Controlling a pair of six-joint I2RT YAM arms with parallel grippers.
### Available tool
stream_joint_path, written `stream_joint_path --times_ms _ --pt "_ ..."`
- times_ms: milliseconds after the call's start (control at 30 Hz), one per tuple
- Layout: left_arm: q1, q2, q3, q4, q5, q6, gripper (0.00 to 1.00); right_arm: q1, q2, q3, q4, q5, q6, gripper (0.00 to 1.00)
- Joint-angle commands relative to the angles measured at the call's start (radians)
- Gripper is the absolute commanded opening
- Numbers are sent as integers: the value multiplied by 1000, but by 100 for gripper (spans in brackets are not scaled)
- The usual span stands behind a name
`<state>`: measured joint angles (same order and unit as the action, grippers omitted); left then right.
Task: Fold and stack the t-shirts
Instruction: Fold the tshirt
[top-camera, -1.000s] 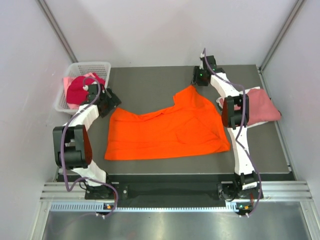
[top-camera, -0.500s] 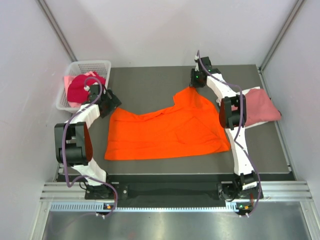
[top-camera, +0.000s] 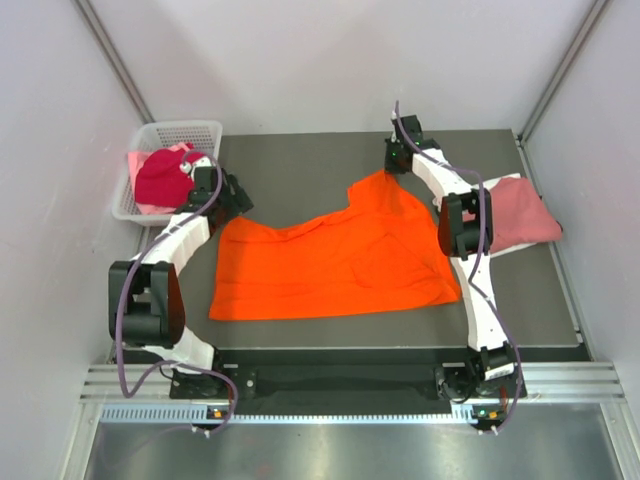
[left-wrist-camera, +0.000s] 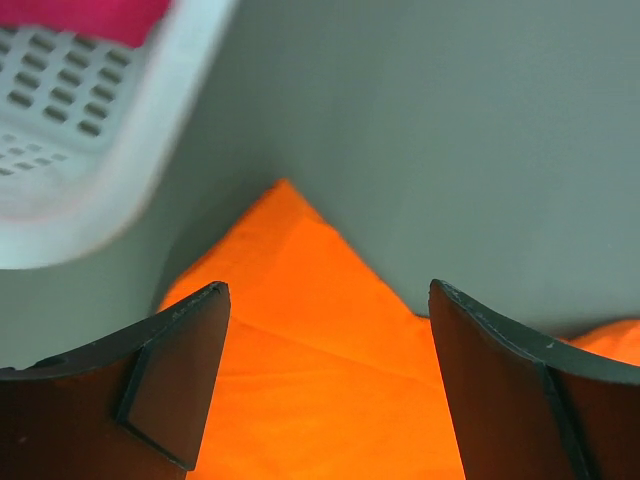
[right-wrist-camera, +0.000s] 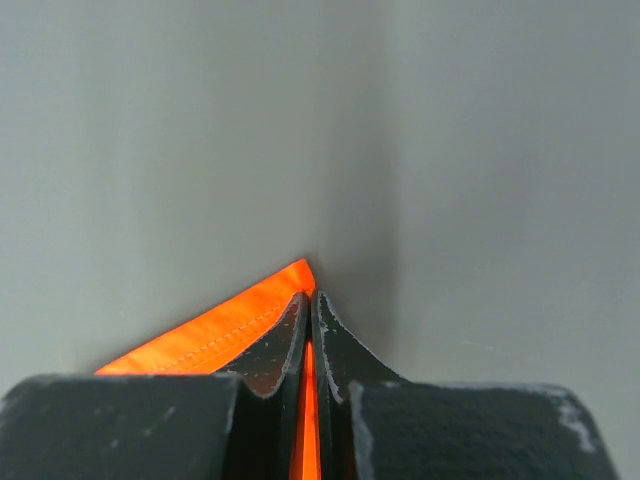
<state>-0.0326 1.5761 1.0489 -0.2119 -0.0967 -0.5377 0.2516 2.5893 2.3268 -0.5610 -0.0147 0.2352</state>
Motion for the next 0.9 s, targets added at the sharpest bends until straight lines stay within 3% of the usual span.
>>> stream_joint_path --times_ms 0,367,700,867 --pt "-44 -41 10 65 -95 56 85 -18 -64 -41 44 55 42 0" --pt "-73 99 114 62 -106 107 80 -130 -77 -38 85 38 122 0" --pt "-131 352 341 -12 -216 174 73 -158 -96 -96 118 29 115 0" --pt "-136 461 489 -135 -293 160 69 -163 -109 -136 154 -13 113 0"
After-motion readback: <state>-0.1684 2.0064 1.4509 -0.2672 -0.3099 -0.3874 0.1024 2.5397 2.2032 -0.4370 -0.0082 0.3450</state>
